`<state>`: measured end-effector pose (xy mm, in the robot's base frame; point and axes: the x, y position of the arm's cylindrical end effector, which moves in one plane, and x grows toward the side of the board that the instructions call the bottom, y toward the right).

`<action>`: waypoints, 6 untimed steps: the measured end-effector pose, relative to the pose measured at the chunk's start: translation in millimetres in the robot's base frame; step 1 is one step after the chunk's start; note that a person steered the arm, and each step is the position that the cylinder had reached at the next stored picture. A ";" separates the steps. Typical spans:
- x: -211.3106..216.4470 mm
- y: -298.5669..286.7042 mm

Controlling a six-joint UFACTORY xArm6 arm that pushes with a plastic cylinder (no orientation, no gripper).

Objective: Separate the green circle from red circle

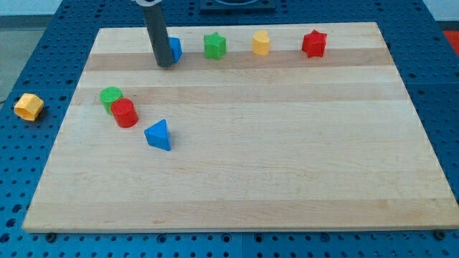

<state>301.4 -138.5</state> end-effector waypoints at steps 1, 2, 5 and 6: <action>40.7 16.6; 113.4 7.5; 132.2 -70.2; 110.9 -70.5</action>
<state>412.3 -209.0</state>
